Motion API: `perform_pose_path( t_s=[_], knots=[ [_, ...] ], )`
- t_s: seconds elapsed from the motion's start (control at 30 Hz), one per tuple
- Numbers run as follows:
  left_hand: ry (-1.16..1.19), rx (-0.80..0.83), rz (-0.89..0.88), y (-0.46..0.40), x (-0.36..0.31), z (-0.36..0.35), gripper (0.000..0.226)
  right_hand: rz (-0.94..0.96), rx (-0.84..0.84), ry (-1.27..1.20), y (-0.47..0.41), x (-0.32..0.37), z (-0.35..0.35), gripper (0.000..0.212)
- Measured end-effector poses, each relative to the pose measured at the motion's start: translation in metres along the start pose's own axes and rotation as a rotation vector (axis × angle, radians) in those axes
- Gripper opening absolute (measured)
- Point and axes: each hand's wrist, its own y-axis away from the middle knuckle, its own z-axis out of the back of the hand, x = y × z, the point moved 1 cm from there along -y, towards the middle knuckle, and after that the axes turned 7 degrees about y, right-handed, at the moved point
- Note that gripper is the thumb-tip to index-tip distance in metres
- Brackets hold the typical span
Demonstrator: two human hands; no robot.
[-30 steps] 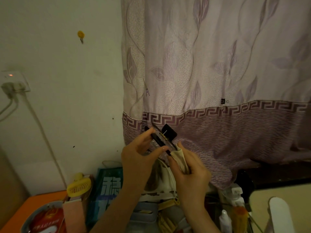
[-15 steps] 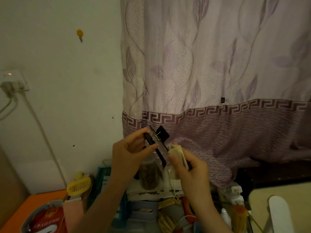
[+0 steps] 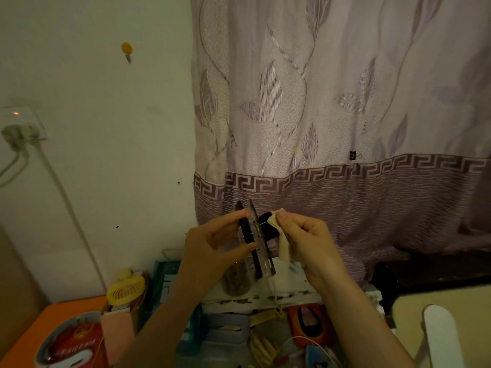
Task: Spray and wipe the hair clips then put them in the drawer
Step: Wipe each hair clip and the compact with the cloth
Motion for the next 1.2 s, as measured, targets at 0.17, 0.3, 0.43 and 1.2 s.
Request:
perform_pose_path(
  t_s=[0.17, 0.3, 0.43, 1.2],
  knots=[
    [-0.001, 0.017, 0.006, 0.001, 0.001, 0.002, 0.054, -0.021, 0.034, -0.030, -0.001, 0.000, 0.001, 0.010],
    [0.013, 0.019, 0.026, 0.001, 0.001, 0.001, 0.054, 0.000, -0.033, -0.008, -0.001, 0.002, -0.002, 0.012],
    [0.031, 0.009, 0.080, 0.001, 0.003, -0.001, 0.057, 0.010, -0.149, 0.040, -0.001, 0.001, -0.007, 0.011],
    [0.012, -0.271, 0.229, 0.000, 0.003, -0.014, 0.027, 0.156, -0.319, 0.039, 0.019, -0.017, -0.018, 0.019]
  ],
)
